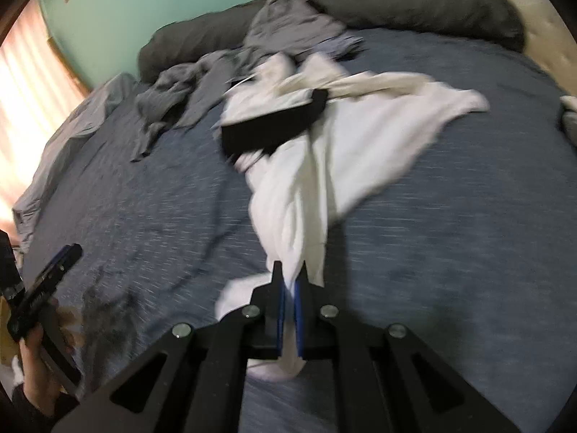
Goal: Fold clothes
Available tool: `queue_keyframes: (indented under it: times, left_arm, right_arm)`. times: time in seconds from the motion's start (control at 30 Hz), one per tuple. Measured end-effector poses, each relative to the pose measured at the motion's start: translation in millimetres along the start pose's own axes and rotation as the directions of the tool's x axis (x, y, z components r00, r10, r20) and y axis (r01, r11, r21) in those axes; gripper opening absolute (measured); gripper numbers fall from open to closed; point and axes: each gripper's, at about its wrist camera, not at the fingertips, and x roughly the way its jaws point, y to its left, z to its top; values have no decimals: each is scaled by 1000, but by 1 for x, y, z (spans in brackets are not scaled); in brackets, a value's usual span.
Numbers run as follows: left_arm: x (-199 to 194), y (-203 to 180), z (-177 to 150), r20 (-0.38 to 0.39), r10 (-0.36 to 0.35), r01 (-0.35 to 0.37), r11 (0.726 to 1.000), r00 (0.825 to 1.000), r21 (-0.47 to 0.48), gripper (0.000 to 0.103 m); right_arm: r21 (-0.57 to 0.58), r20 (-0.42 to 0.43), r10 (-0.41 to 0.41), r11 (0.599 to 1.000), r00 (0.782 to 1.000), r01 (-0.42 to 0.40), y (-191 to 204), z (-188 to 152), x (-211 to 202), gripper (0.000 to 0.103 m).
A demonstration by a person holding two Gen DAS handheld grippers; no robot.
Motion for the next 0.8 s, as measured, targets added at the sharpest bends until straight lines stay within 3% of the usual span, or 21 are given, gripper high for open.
queue_keyframes:
  times: [0.23, 0.43, 0.57, 0.67, 0.8]
  left_arm:
    - [-3, -4, -2, 1, -9, 9, 1000, 1000, 9, 103]
    - [3, -4, -3, -18, -17, 17, 1000, 1000, 5, 103]
    - [8, -7, -3, -32, -26, 27, 1000, 999, 11, 103]
    - [11, -9, -4, -43, -33, 34, 999, 999, 16, 103]
    - [14, -12, -5, -55, -42, 43, 999, 998, 25, 103]
  right_arm:
    - [55, -67, -149, 987, 987, 152, -74, -15, -26, 4]
    - [162, 15, -156, 975, 988, 152, -80, 10, -35, 8]
    - [171, 42, -93, 982, 995, 84, -66, 37, -23, 38]
    - [178, 52, -46, 983, 998, 36, -55, 56, -10, 45]
    - [214, 1, -7, 977, 1000, 6, -45, 66, 30, 52]
